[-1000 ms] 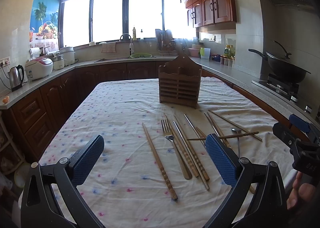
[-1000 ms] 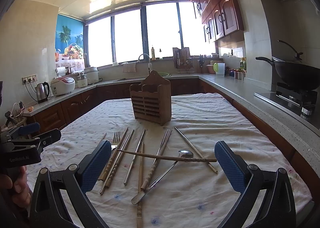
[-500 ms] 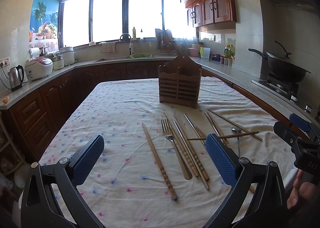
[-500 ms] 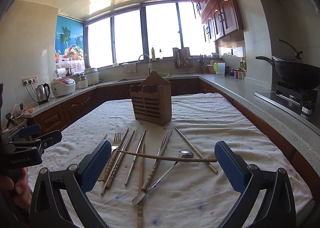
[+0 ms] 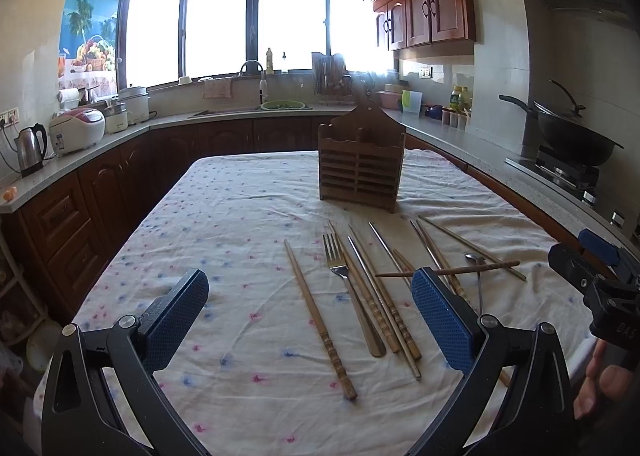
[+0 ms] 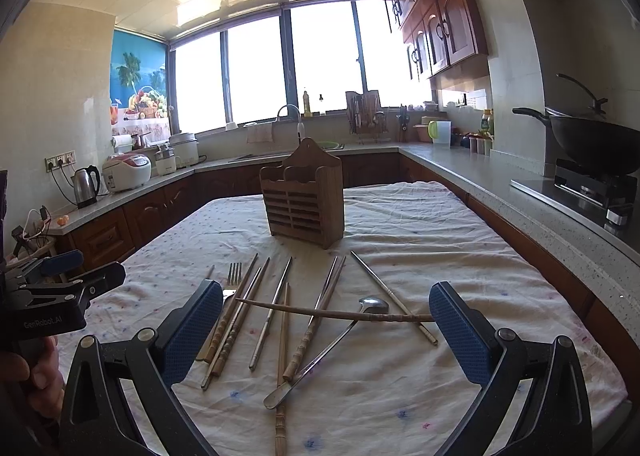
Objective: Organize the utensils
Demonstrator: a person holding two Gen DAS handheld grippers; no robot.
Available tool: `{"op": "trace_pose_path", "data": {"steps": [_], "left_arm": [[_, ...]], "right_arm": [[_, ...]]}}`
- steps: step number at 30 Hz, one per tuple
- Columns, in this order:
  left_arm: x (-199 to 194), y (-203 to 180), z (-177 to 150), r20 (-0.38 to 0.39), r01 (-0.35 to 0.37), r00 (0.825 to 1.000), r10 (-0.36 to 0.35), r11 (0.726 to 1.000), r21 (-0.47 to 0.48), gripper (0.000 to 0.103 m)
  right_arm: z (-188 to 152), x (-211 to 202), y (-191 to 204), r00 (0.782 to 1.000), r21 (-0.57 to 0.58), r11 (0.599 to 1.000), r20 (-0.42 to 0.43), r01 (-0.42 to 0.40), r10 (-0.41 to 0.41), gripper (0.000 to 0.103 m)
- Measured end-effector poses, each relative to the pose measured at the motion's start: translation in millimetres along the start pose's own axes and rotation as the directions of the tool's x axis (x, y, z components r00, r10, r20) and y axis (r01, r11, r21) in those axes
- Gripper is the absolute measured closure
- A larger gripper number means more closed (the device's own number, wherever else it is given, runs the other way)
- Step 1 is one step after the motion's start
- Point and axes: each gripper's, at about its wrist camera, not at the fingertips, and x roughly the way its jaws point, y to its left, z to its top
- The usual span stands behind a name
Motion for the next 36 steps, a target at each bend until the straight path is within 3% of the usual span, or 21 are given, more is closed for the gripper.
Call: {"op": "trace_pose_path", "data": {"steps": [11, 18, 25, 31, 36], "left_arm": [[22, 13, 1, -0.079, 0.001, 0.997, -0.004, 0.999, -0.040, 0.000], [49, 24, 5, -0.179, 0.014, 0.983, -0.028, 0.997, -0.077, 0.000], [90, 40, 8, -0.313, -0.017, 0.950, -0.017, 0.994, -0.106, 0.001], [124, 53, 12, -0.402, -0.008, 0.914, -0.053, 0.989, -0.149, 0.009], [145, 52, 15, -0.437, 0.001, 0.897, -0.062, 0.990, -0.139, 0.014]], "right_arm": [[5, 21, 4, 0.993, -0.022, 0.997, -0.090, -0.074, 0.072, 0.000], [8, 40, 6, 0.982, -0.055, 0.991, -0.158, -0.118, 0.108, 0.000], [14, 72, 27, 0.957, -0.195, 0.960, -0.248, -0.202, 0.151, 0.000], [13, 101, 49, 0.930, -0.288, 0.918, -0.322, -0.273, 0.176, 0.002], [6, 136, 57, 0.889, -0.363, 0.875, -0.433, -0.321, 0.147, 0.011]]}}
